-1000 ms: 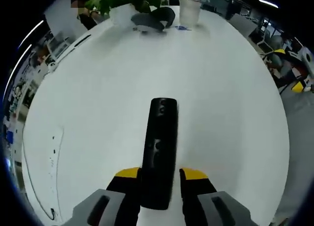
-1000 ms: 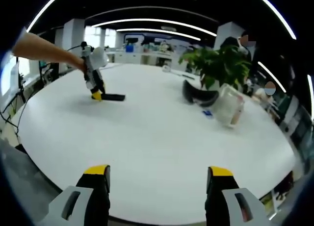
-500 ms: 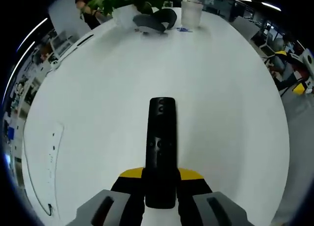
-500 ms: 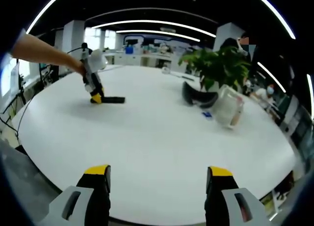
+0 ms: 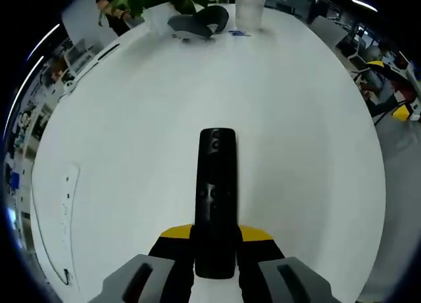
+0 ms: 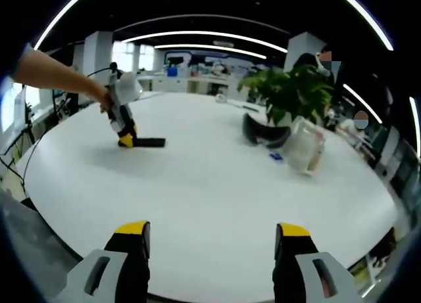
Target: Press the specified remote control buttons in sequence, fully releasing each button before pressing the next.
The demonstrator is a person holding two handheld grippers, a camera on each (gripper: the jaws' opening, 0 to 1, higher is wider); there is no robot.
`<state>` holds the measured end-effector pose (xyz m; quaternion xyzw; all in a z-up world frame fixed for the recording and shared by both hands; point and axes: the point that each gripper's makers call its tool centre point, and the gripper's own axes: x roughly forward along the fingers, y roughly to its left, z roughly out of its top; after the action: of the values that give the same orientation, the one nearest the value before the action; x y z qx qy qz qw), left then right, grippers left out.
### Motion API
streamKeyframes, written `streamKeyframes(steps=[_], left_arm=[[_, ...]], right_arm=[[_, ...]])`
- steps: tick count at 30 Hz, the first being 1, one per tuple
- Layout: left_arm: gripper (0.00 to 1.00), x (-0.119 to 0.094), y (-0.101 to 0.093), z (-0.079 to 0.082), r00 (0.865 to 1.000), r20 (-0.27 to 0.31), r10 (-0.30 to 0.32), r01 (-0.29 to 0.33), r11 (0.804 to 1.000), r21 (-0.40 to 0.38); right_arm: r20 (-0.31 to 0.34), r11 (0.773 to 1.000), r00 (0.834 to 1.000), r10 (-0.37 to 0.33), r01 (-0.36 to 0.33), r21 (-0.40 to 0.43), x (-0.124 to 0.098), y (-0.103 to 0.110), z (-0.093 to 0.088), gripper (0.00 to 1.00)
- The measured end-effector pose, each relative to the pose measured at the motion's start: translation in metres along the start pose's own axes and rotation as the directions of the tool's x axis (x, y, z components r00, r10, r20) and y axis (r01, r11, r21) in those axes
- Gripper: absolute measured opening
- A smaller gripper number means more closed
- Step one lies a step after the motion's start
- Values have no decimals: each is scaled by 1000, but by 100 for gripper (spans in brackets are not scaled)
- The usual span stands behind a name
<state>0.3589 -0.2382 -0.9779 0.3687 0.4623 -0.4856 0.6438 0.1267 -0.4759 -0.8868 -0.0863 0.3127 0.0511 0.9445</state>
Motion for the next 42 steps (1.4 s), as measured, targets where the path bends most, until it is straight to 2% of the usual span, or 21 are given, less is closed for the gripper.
streamKeyframes(steps=[12,27,31,39,42], left_arm=[[23,-3,-24,-4,1000,20,3,-2,1000,-20],[23,-6,-53,-9,999,-47,-10,11,1000,23],[23,-6,-58,-11,998,-56,-3,4,1000,12],[23,-8,-75,-14,996,-93,-2,5,1000,29],[23,-8,-78,-15,995,-95,-4,7,999,31]], right_arm=[[21,1000,1000,8,-8,1,-2,2,4,76],[35,1000,999,18,-18,7,-3,2,6,76],[39,1000,999,20,-20,14,-4,2,7,75],[40,999,998,38,-38,9,-4,6,7,70],[34,999,999,42,-43,11,-4,7,6,65]])
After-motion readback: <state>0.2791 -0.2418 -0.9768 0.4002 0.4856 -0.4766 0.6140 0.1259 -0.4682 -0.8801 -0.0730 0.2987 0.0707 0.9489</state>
